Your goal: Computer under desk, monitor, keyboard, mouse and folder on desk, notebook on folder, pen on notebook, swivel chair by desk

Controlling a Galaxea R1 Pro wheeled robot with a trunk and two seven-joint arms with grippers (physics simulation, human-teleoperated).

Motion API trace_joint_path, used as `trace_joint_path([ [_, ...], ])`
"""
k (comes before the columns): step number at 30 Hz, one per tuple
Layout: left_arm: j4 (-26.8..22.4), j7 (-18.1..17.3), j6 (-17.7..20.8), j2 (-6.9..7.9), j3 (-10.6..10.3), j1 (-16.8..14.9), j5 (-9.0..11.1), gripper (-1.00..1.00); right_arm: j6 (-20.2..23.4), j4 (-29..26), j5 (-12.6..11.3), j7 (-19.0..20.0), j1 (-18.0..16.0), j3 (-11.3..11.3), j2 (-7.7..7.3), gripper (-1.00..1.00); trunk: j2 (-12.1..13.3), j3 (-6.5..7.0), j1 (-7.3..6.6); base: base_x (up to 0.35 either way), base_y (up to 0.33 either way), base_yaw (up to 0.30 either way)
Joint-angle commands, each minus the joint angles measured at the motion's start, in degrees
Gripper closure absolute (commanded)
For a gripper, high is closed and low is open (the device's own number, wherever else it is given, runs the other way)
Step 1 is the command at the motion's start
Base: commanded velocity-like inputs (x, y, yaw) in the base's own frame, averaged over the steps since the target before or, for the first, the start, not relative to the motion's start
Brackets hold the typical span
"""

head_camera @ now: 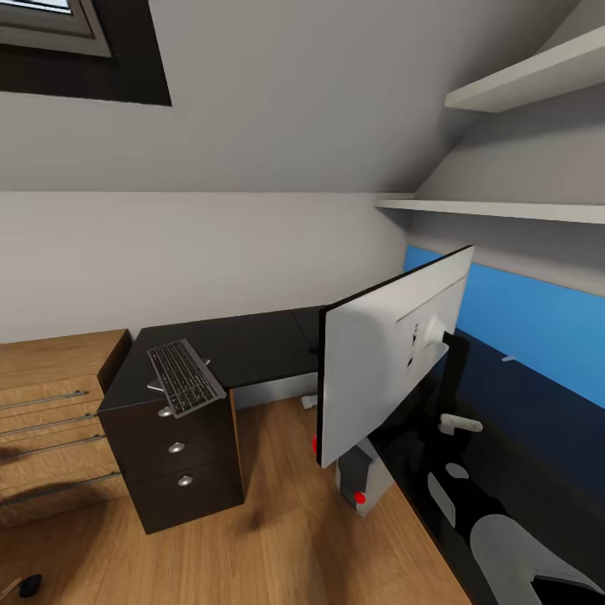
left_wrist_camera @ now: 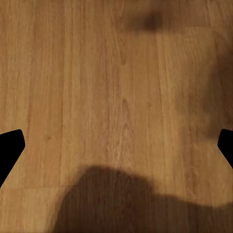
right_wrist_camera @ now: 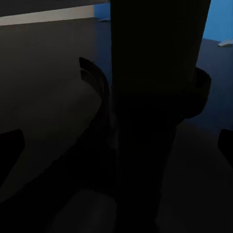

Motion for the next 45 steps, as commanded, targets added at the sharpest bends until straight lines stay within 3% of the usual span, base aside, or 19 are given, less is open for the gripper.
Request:
trace_joint_path([
  [1,0.0,0.0,-0.2,-0.03,0.1,0.0,0.1,-1.00,-0.2,0.1,0.0,0.0,0.0,-0.1,0.01,-1.00,0.0,-0.06,0.00,0.011,0.000,0.000],
  [45,0.0,0.0,-0.2,0.00,0.2,0.0,0.2,-1.00,-0.1,0.1,-0.2,0.1,0.0,-0.1,-0.81,-1.00,0.0,-0.06,0.00,0.023,-0.020,0.000],
])
